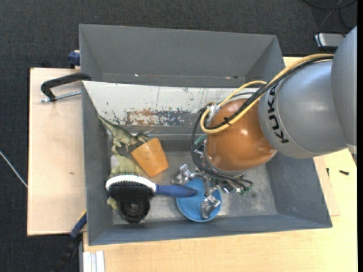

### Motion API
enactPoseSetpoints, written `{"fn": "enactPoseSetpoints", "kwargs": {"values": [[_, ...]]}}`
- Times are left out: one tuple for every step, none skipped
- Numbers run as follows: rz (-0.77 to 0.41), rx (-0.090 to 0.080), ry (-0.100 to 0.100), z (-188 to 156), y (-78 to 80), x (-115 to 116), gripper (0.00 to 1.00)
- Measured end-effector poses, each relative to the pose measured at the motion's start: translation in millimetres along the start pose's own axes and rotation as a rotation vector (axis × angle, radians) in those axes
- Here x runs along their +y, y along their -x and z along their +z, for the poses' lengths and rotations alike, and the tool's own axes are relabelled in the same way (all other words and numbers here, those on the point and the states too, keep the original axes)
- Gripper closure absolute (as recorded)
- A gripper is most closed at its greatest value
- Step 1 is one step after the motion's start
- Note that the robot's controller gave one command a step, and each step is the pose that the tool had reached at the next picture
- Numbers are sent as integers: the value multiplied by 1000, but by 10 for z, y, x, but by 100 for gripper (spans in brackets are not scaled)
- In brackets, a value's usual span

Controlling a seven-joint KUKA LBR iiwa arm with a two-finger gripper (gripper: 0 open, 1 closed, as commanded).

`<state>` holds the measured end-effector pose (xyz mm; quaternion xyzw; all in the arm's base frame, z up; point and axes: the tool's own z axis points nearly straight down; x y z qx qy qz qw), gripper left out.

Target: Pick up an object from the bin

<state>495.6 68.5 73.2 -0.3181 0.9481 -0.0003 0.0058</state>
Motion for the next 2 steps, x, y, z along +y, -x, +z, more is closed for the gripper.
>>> {"fn": "enactPoseSetpoints", "kwargs": {"values": [[2, -20, -6, -30, 54, -12, 100], [6, -2, -3, -1525, 107, -266, 100]]}}
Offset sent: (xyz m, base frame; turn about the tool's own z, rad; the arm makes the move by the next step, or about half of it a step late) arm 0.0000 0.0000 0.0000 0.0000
